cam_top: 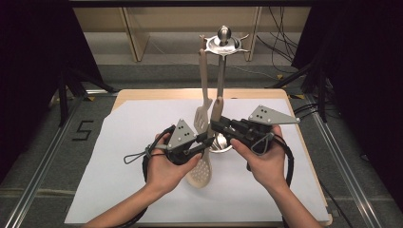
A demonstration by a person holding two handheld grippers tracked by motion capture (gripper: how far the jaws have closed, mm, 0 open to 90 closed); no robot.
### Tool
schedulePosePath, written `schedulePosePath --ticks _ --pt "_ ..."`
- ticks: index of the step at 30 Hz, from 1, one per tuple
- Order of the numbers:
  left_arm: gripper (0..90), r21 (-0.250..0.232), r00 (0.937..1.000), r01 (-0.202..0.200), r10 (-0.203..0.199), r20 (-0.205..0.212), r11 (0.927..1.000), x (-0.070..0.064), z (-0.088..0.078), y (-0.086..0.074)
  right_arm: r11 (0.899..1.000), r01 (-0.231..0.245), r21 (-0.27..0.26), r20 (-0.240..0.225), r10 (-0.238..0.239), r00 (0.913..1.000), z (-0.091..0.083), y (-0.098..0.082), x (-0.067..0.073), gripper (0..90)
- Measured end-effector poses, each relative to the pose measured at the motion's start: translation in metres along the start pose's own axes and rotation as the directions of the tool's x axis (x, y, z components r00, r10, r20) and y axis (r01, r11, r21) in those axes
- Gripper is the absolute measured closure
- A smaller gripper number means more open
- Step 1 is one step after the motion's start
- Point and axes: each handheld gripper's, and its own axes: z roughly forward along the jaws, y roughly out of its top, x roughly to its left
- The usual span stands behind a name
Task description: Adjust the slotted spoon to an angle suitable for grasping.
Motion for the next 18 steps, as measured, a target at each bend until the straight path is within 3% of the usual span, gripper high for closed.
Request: schedulePosePath --ticks 1,2,5,6,8,13,14,18 --pt "75.0 -0.003 0.9999 0.000 0.000 0.017 1.0000 0.001 0.000 0.001 1.000 0.019 -0.001 -0.002 -0.019 0.9998 -0.001 0.001 -0.002 74.8" --pt "74.0 -0.011 0.9994 -0.011 0.011 0.034 0.9999 0.002 0.000 0.002 1.000 -0.005 0.016 -0.030 0.006 0.9995 -0.002 0.001 -0.002 74.9" --pt "61.9 -0.043 0.9925 -0.076 0.080 0.093 0.9962 0.007 -0.001 0.007 1.000 0.016 0.027 -0.054 -0.014 0.9985 -0.007 0.004 -0.007 75.0" --pt "58.3 -0.051 0.9869 -0.095 0.101 0.126 0.9941 0.009 -0.001 0.009 0.998 0.045 0.037 -0.068 -0.043 0.9968 -0.008 0.005 -0.011 75.0" --pt "53.4 -0.046 0.9714 -0.121 0.128 0.200 0.9916 0.014 0.001 0.012 0.996 0.051 0.072 -0.118 -0.043 0.9921 -0.011 0.007 -0.012 75.1" --pt "54.5 -0.037 0.9367 -0.137 0.142 0.320 0.9898 0.018 0.008 0.013 0.992 0.082 0.092 -0.175 -0.065 0.9825 -0.018 0.013 -0.016 75.2" --pt "55.2 -0.038 0.9323 -0.135 0.140 0.333 0.9901 0.018 0.009 0.013 0.991 0.106 0.083 -0.172 -0.090 0.9810 -0.019 0.014 -0.017 75.3" --pt "58.4 -0.042 0.9222 -0.109 0.117 0.369 0.9931 0.019 0.015 0.013 0.992 0.094 0.085 -0.222 -0.073 0.9724 -0.021 0.013 -0.019 75.4"
